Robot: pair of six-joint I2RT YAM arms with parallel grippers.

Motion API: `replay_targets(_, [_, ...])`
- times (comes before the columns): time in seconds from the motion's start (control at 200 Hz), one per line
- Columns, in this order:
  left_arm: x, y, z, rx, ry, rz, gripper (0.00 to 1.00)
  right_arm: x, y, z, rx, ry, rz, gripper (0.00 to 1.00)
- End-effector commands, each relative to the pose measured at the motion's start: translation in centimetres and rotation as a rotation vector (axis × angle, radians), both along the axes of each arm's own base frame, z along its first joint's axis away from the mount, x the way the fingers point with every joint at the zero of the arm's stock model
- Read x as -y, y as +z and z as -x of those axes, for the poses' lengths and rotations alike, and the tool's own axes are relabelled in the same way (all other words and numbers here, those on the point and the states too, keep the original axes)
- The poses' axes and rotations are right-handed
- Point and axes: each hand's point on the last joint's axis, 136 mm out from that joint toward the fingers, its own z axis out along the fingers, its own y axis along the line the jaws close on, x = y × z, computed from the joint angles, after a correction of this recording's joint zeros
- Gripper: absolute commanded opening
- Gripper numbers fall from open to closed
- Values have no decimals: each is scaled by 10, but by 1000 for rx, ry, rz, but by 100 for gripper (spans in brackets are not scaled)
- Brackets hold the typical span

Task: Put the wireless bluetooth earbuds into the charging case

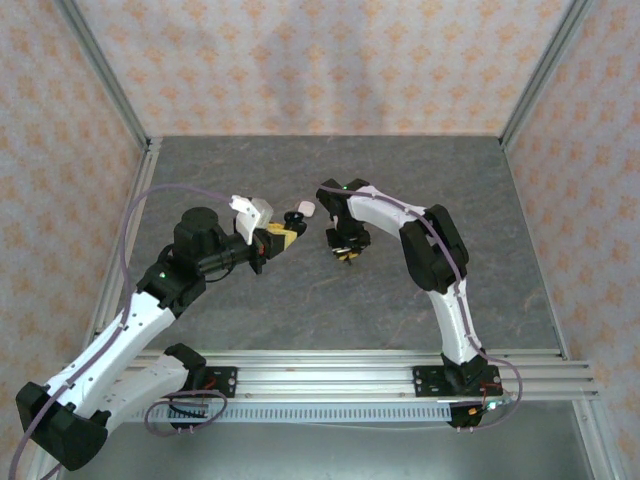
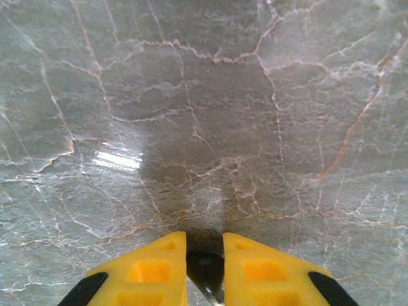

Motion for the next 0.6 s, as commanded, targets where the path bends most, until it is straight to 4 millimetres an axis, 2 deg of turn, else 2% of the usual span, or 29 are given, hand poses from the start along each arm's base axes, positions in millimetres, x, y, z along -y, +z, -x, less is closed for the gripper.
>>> replay_targets(0.0, [-2, 11, -3, 62, 14, 24, 0, 11, 1, 5, -18, 5, 37, 14])
replay_targets(0.15, [-6, 10, -4, 76, 38, 25, 0, 14, 13, 3, 20, 4, 34, 13])
replay_targets(0.27, [-8, 6, -6, 67, 54, 24, 0, 14, 31, -2, 82, -3, 15, 13])
replay_targets(0.42, [-7, 6, -8, 81, 64, 53, 0, 11, 60, -10, 187, -28, -49, 13])
replay_targets(0.595, [-4, 13, -10, 116, 59, 108, 0, 10, 105, -21, 352, -88, -141, 13])
